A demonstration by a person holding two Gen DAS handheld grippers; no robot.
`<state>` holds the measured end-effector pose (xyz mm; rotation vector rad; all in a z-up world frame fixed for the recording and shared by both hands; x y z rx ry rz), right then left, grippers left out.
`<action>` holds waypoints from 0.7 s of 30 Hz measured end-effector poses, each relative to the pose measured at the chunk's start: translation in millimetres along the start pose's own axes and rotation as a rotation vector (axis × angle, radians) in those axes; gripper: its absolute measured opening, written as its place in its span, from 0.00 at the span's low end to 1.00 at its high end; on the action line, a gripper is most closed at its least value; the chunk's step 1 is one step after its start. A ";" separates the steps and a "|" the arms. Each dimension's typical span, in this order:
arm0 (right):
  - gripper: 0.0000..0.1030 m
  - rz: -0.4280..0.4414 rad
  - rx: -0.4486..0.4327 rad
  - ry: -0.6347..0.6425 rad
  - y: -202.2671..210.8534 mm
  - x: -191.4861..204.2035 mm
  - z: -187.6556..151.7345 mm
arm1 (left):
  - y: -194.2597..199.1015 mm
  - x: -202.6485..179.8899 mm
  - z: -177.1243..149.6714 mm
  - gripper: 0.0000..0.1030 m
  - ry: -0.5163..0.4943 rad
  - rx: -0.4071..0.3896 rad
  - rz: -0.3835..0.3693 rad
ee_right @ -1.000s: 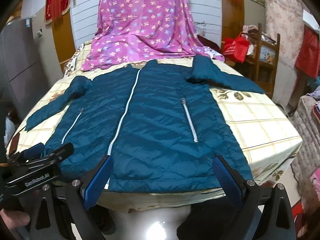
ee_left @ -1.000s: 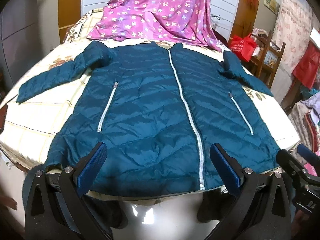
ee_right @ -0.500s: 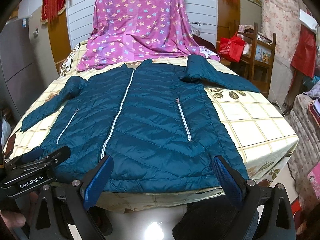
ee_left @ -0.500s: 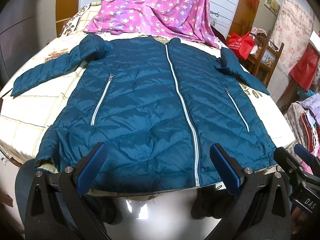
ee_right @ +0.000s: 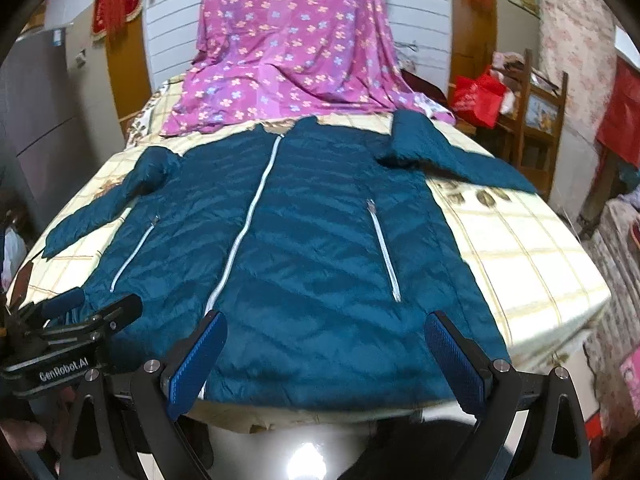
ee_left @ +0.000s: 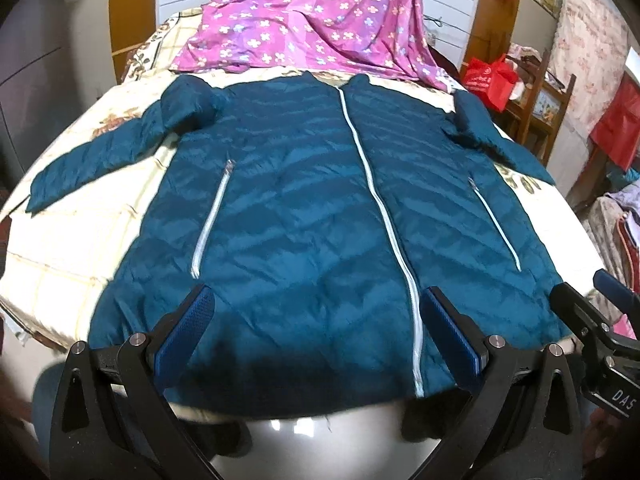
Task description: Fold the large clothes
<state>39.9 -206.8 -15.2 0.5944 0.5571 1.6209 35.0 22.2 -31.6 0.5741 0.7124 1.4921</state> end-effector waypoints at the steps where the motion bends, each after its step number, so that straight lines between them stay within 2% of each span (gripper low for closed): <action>1: 0.96 0.001 -0.013 0.008 -2.8 1.2 3.3 | -2.2 2.3 5.1 1.00 -0.001 -0.002 0.008; 8: 0.96 0.013 -0.050 0.049 -38.1 3.3 39.1 | -22.8 12.2 44.7 1.00 -0.032 -0.028 0.067; 16: 0.95 0.009 -0.100 0.093 -89.9 8.7 105.8 | -54.0 20.6 95.1 1.00 -0.100 -0.068 0.145; 21: 0.96 0.052 -0.148 0.058 -120.5 15.9 137.8 | -84.0 28.7 124.9 1.00 -0.142 -0.088 0.187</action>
Point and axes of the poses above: each gripper's, at about its wrist camera, not at the fingertips, and y roughly against the way its jaws point, x to its left, z to its top, the point moved 1 cm from there along -y, roughly the way its jaws point, and after that the axes turned 3 degrees about -y, right-handed, at the moved point
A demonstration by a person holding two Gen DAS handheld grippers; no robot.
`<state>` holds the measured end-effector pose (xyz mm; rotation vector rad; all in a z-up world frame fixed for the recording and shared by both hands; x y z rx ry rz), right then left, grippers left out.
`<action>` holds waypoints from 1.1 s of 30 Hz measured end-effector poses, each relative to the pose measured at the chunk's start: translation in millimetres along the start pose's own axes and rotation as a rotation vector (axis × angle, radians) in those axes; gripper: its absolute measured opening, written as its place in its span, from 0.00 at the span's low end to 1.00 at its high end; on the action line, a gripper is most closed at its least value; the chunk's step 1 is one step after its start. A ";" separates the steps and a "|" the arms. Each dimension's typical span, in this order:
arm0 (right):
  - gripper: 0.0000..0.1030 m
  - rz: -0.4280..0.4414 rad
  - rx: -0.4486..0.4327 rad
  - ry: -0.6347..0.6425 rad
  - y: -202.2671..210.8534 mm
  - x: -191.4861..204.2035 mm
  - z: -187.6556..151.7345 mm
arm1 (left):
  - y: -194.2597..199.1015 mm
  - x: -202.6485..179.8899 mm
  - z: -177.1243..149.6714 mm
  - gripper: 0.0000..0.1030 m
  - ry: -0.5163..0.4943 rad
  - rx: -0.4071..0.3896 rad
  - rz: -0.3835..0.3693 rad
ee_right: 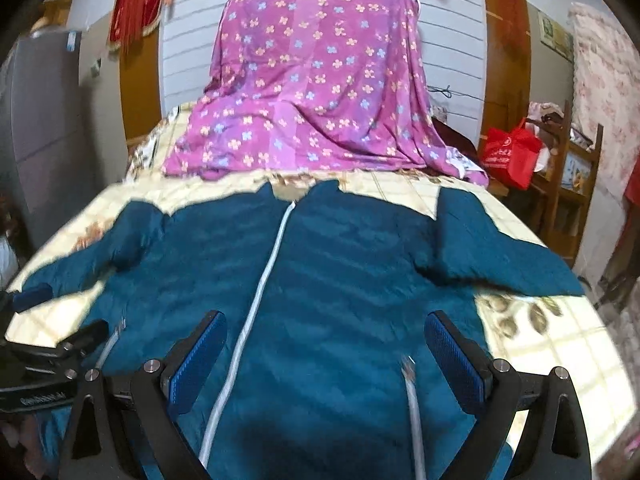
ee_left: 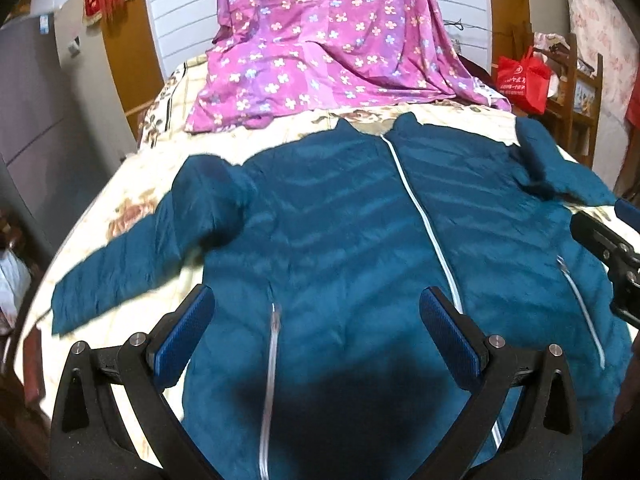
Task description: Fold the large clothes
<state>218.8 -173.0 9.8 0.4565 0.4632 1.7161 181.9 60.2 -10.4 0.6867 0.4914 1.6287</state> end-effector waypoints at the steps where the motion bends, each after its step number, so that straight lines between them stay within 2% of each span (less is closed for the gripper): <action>1: 0.96 0.010 -0.012 -0.010 -6.7 -0.9 0.1 | -7.3 0.6 2.7 1.00 -0.005 0.002 0.005; 4: 0.96 0.010 -0.020 -0.036 -29.1 -8.1 -19.7 | -24.6 -0.1 3.9 1.00 -0.009 0.002 0.000; 6: 0.95 -0.039 0.097 -0.065 -50.9 -13.4 -25.6 | -40.4 -1.2 -2.1 1.00 -0.002 -0.008 -0.024; 8: 0.95 0.004 0.125 -0.113 -58.5 -17.5 -28.2 | -56.5 -1.3 -11.9 1.00 0.010 0.004 -0.061; 9: 0.96 0.006 0.132 -0.132 -61.5 -19.1 -29.2 | -63.3 -3.4 -11.9 1.00 0.009 0.039 -0.058; 10: 0.95 -0.006 0.143 -0.125 -64.9 -17.9 -29.9 | -76.6 -3.0 -11.4 1.00 0.028 0.115 -0.060; 12: 0.95 -0.015 0.166 -0.086 -71.5 -12.4 -32.0 | -88.1 -0.1 -11.8 1.00 0.071 0.157 -0.105; 15: 0.95 -0.024 0.238 -0.040 -87.4 -4.6 -40.4 | -105.8 1.5 -20.4 1.00 0.100 0.248 -0.099; 16: 0.95 -0.026 0.264 -0.035 -91.1 -2.6 -44.6 | -108.2 0.4 -21.7 1.00 0.098 0.257 -0.092; 20: 0.96 -0.026 0.352 -0.032 -106.5 -2.2 -58.6 | -108.1 -8.0 -22.4 1.00 0.070 0.242 -0.056; 24: 1.00 -0.034 0.356 -0.020 -108.3 -2.5 -62.9 | -110.3 -11.0 -25.7 1.00 0.056 0.225 -0.039; 33: 1.00 -0.043 0.368 -0.004 -114.7 -1.0 -67.5 | -111.4 -8.5 -27.1 1.00 0.064 0.227 -0.045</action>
Point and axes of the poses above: each gripper's, at about its wrist camera, not at the fingertips, and y roughly against the way its jaws point, x to its left, z to its top, the point moved 1 cm from there along -y, roughly the way its jaws point, and after that the axes turned 3 degrees about -y, right-handed, at the moved point
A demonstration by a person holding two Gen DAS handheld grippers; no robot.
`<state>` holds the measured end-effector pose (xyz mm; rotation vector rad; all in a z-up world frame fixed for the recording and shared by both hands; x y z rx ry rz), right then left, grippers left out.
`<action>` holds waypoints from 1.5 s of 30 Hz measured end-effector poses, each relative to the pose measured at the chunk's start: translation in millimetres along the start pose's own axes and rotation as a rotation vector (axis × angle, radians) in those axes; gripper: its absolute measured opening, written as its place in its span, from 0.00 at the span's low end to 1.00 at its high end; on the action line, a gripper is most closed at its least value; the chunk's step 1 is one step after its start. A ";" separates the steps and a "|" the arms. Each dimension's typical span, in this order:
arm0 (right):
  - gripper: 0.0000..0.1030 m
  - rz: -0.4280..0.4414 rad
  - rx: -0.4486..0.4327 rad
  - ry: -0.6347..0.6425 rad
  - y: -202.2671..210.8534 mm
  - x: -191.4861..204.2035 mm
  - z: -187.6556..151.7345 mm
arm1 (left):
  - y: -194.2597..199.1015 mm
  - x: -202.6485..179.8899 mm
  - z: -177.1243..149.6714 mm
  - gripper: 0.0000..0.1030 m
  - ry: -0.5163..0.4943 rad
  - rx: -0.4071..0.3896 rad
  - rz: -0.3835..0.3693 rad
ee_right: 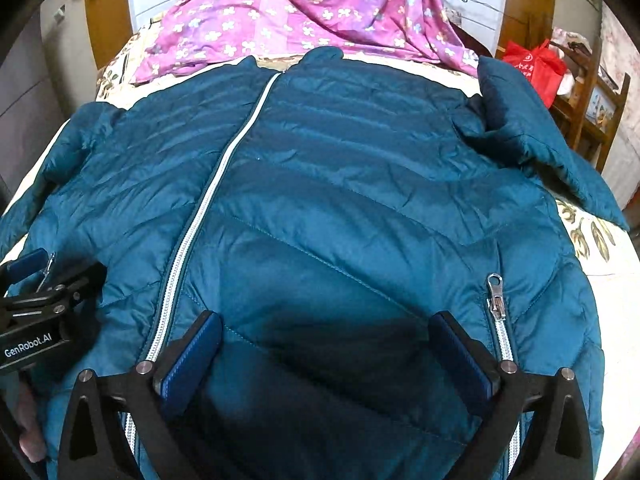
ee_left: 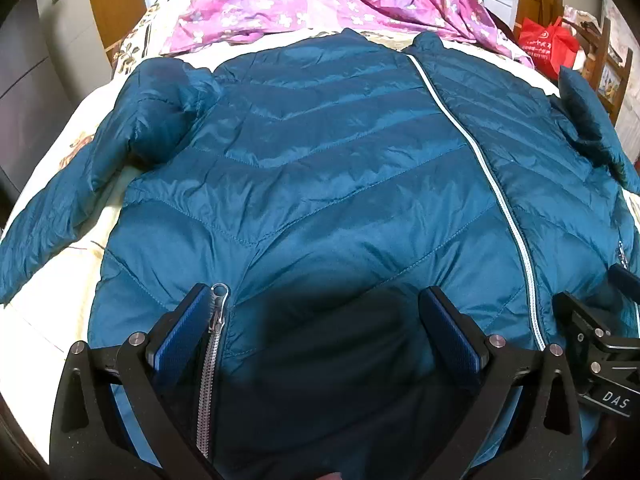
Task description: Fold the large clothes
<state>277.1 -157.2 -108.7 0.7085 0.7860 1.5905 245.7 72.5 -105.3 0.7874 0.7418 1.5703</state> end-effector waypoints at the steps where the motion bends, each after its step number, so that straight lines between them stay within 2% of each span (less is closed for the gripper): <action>1: 1.00 -0.002 0.002 0.001 -0.4 0.6 0.7 | -0.1 0.0 0.4 1.00 -0.001 0.002 0.001; 11: 1.00 0.017 0.002 -0.012 -1.3 -2.5 -0.4 | -5.7 7.1 9.0 1.00 0.031 0.124 -0.032; 22: 1.00 0.025 0.015 -0.004 -1.1 -2.1 -2.2 | -0.6 8.9 -2.3 1.00 0.007 0.042 -0.060; 29: 1.00 0.021 0.017 0.003 -1.2 -1.0 -3.3 | -2.0 5.2 -2.7 1.00 -0.013 0.031 -0.032; 45: 1.00 0.022 0.013 -0.001 -1.8 -0.6 -2.8 | -2.0 6.9 -4.4 1.00 0.005 0.018 -0.040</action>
Point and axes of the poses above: each gripper's, at about its wrist camera, not at the fingertips, and y roughly against the way its jaws point, x to its left, z to its top, the point moved 1 cm from there along -y, roughly the way its jaws point, and after that the axes turned 3 degrees about -y, right-handed, at the moved point
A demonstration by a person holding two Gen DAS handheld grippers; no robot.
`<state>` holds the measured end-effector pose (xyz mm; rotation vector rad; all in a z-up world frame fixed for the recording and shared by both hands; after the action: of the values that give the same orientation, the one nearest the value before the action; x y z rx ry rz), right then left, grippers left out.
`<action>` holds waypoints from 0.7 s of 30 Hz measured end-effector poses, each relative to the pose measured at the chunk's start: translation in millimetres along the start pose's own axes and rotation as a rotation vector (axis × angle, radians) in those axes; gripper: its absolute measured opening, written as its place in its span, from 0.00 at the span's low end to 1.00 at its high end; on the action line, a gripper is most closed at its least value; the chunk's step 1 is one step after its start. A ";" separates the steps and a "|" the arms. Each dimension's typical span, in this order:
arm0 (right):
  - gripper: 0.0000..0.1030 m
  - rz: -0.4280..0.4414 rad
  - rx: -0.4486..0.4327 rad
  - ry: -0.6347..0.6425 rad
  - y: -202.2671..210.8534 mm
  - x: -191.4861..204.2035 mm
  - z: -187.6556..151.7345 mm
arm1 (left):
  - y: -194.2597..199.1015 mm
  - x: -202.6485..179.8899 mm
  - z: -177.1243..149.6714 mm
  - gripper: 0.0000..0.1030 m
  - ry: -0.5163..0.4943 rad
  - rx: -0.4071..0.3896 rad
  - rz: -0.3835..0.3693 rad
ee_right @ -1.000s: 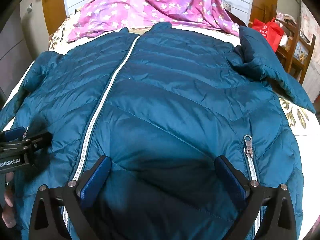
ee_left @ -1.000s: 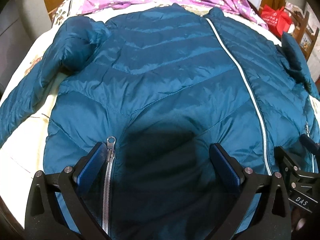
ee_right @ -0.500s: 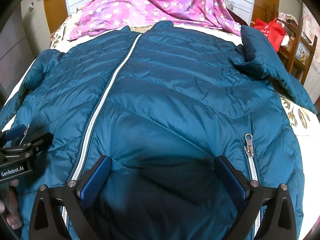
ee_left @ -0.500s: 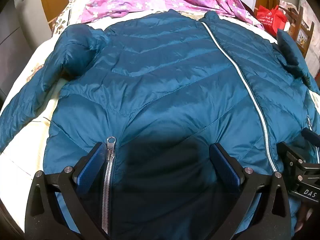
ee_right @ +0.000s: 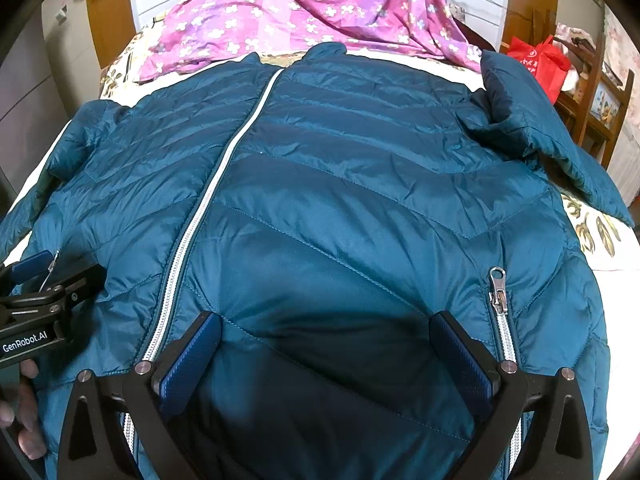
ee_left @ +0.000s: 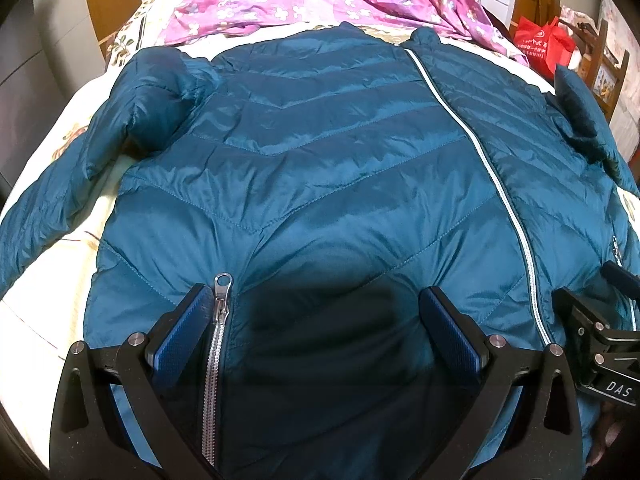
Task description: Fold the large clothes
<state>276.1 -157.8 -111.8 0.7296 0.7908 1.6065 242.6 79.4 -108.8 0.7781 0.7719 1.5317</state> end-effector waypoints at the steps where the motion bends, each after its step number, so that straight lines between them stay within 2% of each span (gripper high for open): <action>1: 1.00 0.001 -0.002 -0.002 0.3 -0.4 -0.2 | 0.5 0.2 -0.2 1.00 0.001 0.000 -0.001; 7: 1.00 -0.002 -0.010 -0.005 0.3 -0.8 0.4 | 8.4 9.7 3.4 1.00 0.037 -0.007 -0.046; 9: 1.00 -0.006 -0.013 0.000 -0.5 -0.1 0.5 | 29.2 29.8 6.4 1.00 0.096 -0.073 -0.062; 11: 1.00 -0.004 -0.014 -0.002 -0.5 -0.5 0.6 | 50.8 52.3 10.6 1.00 0.122 -0.139 -0.035; 13: 1.00 -0.004 -0.016 -0.002 -0.5 -0.4 0.3 | 78.0 94.9 15.9 1.00 0.178 -0.213 0.031; 15: 1.00 -0.005 -0.016 -0.001 -0.5 -0.5 0.2 | 92.2 141.0 16.5 1.00 0.247 -0.232 0.085; 18: 1.00 -0.005 -0.017 -0.001 -0.7 -0.5 0.4 | 93.6 209.1 10.4 1.00 0.322 -0.199 0.184; 21: 1.00 -0.004 -0.016 -0.001 -0.6 -0.3 0.3 | 82.7 289.6 -6.0 1.00 0.396 -0.150 0.338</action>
<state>276.7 -158.0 -112.1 0.7167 0.7770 1.6066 167.5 360.1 -29.4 0.5147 0.8275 2.0621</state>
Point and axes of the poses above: each gripper's, at about its wrist camera, not at the fingertips, and y roughly against the way its jaws point, x to its left, z to its top, the point moved 1 cm from there along -y, roughly the way its jaws point, and after that the axes turned 3 degrees about -y, right-handed, at the moved point
